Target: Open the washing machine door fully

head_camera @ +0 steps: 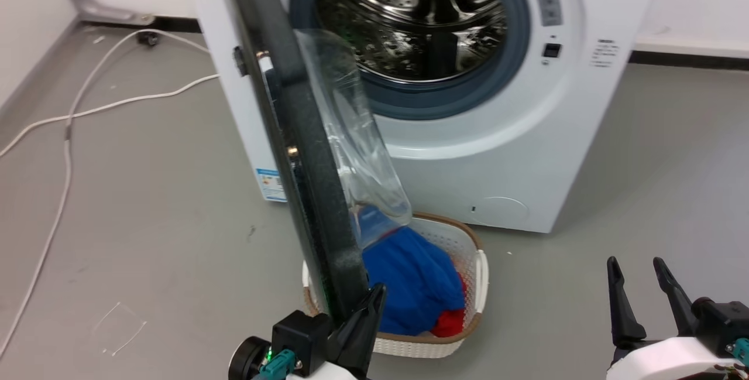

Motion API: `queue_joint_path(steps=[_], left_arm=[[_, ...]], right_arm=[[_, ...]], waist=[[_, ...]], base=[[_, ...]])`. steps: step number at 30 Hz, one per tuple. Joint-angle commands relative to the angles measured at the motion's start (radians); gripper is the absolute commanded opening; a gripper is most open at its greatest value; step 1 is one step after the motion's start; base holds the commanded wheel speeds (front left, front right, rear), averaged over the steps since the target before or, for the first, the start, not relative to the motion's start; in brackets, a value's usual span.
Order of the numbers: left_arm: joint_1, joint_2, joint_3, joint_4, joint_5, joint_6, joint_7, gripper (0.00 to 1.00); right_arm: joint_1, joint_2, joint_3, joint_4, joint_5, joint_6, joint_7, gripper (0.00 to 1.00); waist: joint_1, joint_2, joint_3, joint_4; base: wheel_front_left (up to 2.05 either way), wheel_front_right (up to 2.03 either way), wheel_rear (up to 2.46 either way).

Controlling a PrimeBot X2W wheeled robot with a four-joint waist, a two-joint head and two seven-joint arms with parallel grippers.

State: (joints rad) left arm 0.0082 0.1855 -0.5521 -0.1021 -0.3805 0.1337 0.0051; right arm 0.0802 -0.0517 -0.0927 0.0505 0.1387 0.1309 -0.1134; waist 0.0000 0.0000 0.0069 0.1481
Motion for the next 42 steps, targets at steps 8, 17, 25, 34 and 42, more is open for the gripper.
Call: queue_joint_path(steps=[8, 17, 25, 34, 42], left_arm=[[0.038, 0.024, 0.028, -0.032, -0.006, 0.037, -0.012, 0.00], [0.054, 0.033, 0.077, -0.036, -0.019, 0.069, -0.046, 0.00], [0.029, 0.069, 0.177, -0.001, -0.054, 0.090, -0.091, 0.00], [-0.028, 0.143, 0.317, 0.101, -0.112, 0.081, -0.134, 0.00], [-0.089, 0.217, 0.427, 0.228, -0.160, 0.074, -0.152, 0.00]], right_arm=[[0.003, 0.002, -0.015, -0.009, -0.004, 0.000, 0.006, 1.00], [-0.008, 0.002, -0.034, -0.033, -0.013, 0.000, 0.021, 1.00], [-0.025, 0.002, -0.022, -0.053, -0.025, 0.000, 0.037, 1.00], [-0.038, 0.002, -0.012, -0.064, -0.030, 0.000, 0.051, 1.00], [-0.060, 0.002, -0.007, -0.073, -0.034, 0.000, 0.058, 1.00]], waist=[[0.0000, 0.0000, 0.006, 0.150], [0.0000, 0.0000, 0.024, 0.265], [0.0000, 0.0000, 0.050, 0.291], [0.0000, 0.0000, 0.078, 0.248], [0.0000, 0.0000, 0.113, 0.201]], base=[[0.00, 0.00, 0.00], [0.00, 0.00, 0.00], [0.00, 0.00, 0.00], [0.00, 0.00, 0.00], [0.00, 0.00, 0.00]])
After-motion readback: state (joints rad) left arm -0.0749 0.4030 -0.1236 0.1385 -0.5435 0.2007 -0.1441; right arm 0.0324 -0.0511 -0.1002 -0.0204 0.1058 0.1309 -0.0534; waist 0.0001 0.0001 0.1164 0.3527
